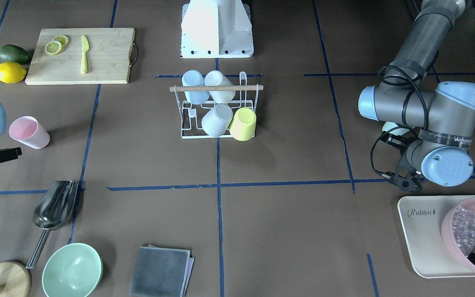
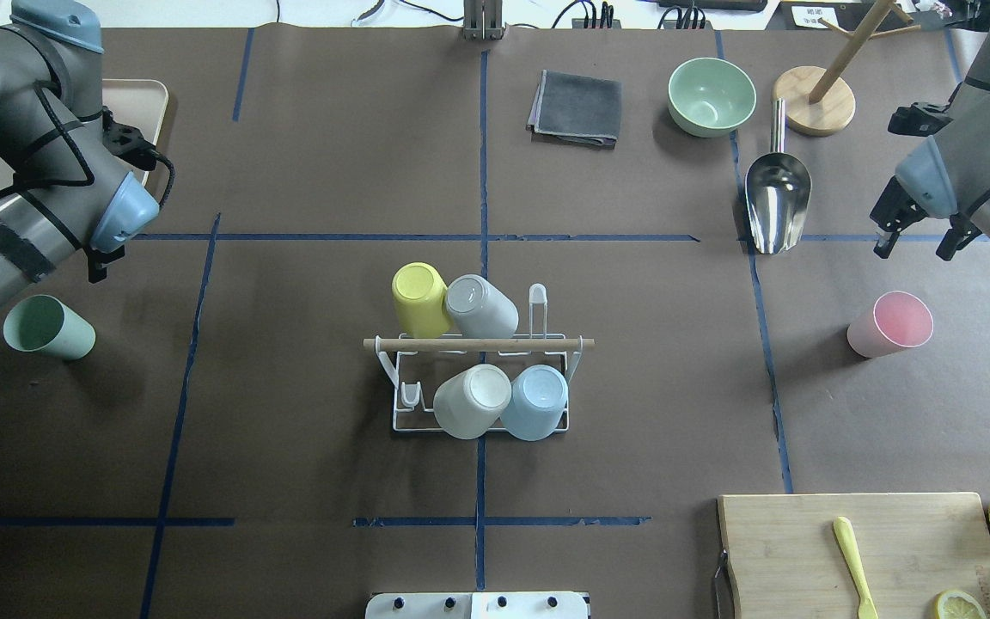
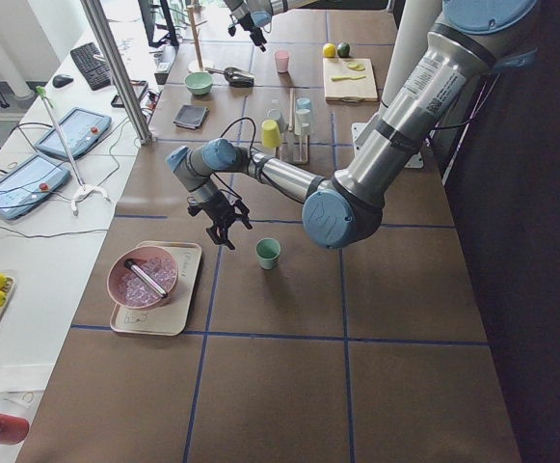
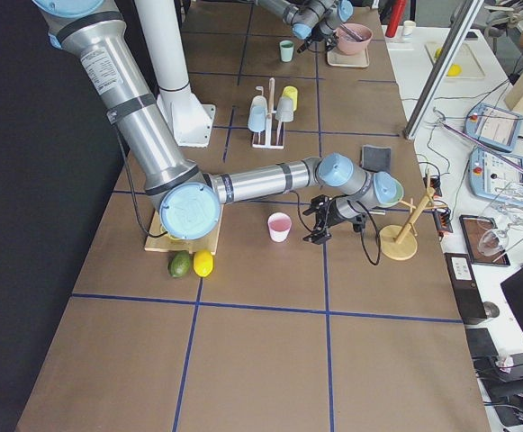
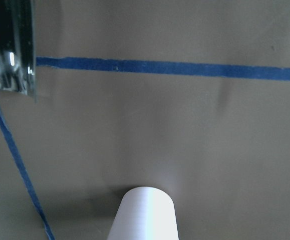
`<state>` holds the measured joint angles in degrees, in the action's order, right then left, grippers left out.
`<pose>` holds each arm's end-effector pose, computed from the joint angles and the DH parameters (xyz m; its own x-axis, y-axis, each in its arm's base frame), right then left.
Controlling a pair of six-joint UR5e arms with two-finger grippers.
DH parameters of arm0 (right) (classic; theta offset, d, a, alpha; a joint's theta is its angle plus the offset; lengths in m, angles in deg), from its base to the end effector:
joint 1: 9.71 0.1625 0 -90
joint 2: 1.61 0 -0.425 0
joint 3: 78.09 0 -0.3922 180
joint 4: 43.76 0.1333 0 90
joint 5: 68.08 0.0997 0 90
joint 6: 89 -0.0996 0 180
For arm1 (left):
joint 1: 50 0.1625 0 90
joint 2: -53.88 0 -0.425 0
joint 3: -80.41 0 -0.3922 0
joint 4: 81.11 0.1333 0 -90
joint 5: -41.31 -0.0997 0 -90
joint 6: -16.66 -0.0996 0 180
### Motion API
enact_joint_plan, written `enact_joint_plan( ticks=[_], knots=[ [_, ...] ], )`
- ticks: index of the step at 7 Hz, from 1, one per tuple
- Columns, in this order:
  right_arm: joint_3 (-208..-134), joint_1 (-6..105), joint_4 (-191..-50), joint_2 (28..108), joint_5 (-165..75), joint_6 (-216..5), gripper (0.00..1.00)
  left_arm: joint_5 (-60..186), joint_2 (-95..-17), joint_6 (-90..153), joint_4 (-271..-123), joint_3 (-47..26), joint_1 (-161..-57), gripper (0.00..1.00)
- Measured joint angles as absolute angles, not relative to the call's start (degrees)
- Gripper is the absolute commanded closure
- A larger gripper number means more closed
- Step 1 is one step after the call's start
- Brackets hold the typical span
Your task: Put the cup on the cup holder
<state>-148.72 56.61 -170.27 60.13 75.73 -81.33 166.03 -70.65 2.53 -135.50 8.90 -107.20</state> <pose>-0.2125 -0.6163 0.5746 0.6373 -0.0037 0.7706 0.4449 0.8183 -0.3640 0.3064 -0.6167 0.5148 0.6456 0.4696 -0.6022 -0.6889 0.6985 -0.1938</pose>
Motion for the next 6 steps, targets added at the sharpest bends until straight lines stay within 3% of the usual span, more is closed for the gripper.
enact_joint_plan(
  ticks=[6],
  knots=[
    [-144.8, 51.7, -170.8, 59.0, 76.2, -80.8, 0.00, 167.8, -71.0, 3.0, -134.1, 16.7, -104.9, 0.00]
  ],
)
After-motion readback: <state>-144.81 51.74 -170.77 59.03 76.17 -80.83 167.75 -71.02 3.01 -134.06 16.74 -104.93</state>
